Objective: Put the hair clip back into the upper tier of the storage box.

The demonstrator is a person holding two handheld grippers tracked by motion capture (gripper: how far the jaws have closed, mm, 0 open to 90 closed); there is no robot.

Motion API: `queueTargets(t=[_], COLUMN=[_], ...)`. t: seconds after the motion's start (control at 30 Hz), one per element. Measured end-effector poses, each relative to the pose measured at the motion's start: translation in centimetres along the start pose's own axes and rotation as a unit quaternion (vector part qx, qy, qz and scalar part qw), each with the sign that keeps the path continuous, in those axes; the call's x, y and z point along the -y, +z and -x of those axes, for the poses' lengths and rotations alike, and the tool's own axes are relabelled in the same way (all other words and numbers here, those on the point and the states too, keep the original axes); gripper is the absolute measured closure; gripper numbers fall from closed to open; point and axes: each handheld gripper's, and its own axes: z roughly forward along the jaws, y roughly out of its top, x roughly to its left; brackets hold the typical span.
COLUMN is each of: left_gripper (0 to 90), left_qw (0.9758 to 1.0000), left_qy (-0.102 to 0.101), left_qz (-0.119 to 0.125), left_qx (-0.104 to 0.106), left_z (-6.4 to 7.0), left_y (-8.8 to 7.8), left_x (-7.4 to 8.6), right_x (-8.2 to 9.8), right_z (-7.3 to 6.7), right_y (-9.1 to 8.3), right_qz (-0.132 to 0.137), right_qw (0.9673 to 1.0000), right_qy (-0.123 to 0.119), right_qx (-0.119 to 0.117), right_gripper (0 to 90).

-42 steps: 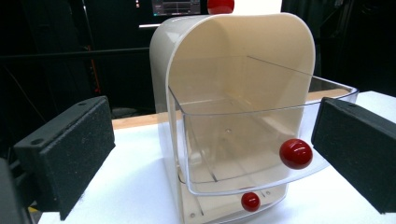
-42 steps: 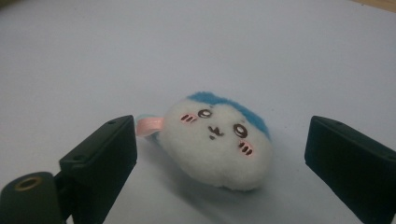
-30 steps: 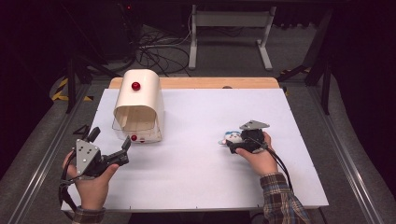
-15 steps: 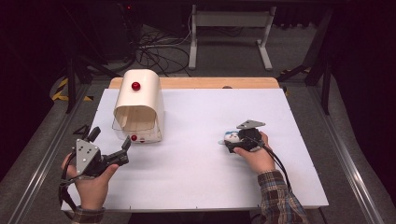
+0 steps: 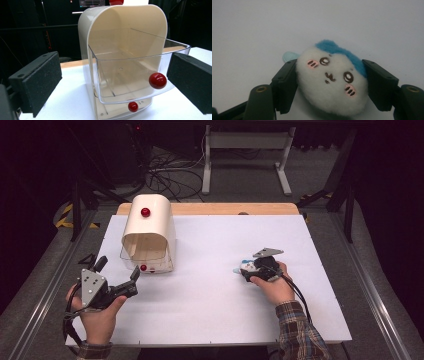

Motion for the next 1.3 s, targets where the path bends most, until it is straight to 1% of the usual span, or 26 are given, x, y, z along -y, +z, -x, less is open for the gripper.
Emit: queueTargets(t=[0.1, 0.23, 0.27, 0.3, 0.4, 0.43, 0.47, 0.57, 0.6, 0.67, 0.83, 0.93, 1.07, 1.1, 1.13, 1.27, 1.3], left_gripper=[0.4, 0.4, 0.4, 0.4, 0.5, 0.5, 0.5, 0.5, 0.5, 0.5, 0.5, 0.5, 0.5, 0.5, 0.5, 0.5, 0.5], left_qw=[1.0000, 1.0000, 1.0000, 1.0000, 1.0000, 1.0000, 1.0000, 1.0000, 1.0000, 1.0000, 1.0000, 1.0000, 1.0000, 1.0000, 1.0000, 1.0000, 1.0000], left_qy=[0.000, 0.000, 0.000, 0.000, 0.001, 0.002, 0.002, 0.002, 0.002, 0.002, 0.003, 0.003, 0.003, 0.004, 0.005, 0.006, 0.006], left_qz=[0.000, 0.001, 0.000, 0.000, 0.001, 0.002, 0.002, 0.001, 0.001, 0.001, 0.001, 0.001, 0.001, 0.000, 0.000, 0.001, 0.001], left_qx=[0.000, -0.001, -0.001, -0.001, 0.001, 0.001, 0.000, 0.000, -0.001, 0.000, 0.000, 0.000, 0.000, 0.000, 0.001, 0.002, 0.002], left_z=[0.0, -0.1, 0.0, 0.0, 0.1, 0.1, 0.1, 0.1, 0.1, 0.1, 0.2, 0.1, 0.2, 0.2, 0.2, 0.2, 0.2], left_y=[0.0, 0.0, 0.0, 0.0, 0.0, 0.1, 0.1, 0.1, 0.1, 0.1, 0.1, 0.0, 0.0, 0.0, 0.0, 0.0, 0.0], left_x=[0.0, 0.0, 0.0, 0.0, 0.0, 0.0, 0.0, 0.0, 0.0, 0.0, -0.1, -0.1, -0.1, -0.1, -0.1, -0.1, -0.1], right_x=[-0.1, -0.4, -0.6, -0.6, -0.9, -0.9, -1.1, -1.2, -1.4, -1.6, -1.7, -1.9, -2.3, -2.3, -2.7, -3.5, -3.5], right_z=[0.0, -0.2, -0.5, -0.5, -0.8, -0.8, -1.0, -1.2, -1.3, -1.4, -1.4, -1.6, -2.0, -2.0, -2.4, -3.2, -3.2], right_y=[-0.3, -0.8, -1.2, -1.2, -1.8, -1.8, -2.1, -2.3, -2.5, -2.8, -3.1, -3.4, -4.0, -4.0, -4.4, -5.1, -5.1], right_qz=[0.007, 0.020, 0.027, 0.027, 0.043, 0.043, 0.051, 0.057, 0.065, 0.072, 0.079, 0.091, 0.109, 0.109, 0.118, 0.139, 0.139], right_qw=[1.0000, 0.9998, 0.9996, 0.9996, 0.9990, 0.9990, 0.9986, 0.9982, 0.9977, 0.9973, 0.9967, 0.9956, 0.9938, 0.9938, 0.9927, 0.9894, 0.9894], right_qy=[-0.001, 0.000, -0.005, -0.005, -0.011, -0.011, -0.014, -0.015, -0.016, -0.018, -0.017, -0.016, -0.022, -0.022, -0.026, -0.039, -0.039], right_qx=[0.004, 0.000, 0.001, 0.001, 0.003, 0.003, 0.003, 0.004, 0.004, 0.005, 0.008, 0.011, 0.012, 0.012, 0.011, 0.011, 0.011], right_gripper=[35.0, 35.4, 35.6, 35.6, 35.8, 35.8, 35.9, 35.9, 35.9, 35.9, 35.9, 35.9, 35.8, 35.8, 35.8, 35.8, 35.8])
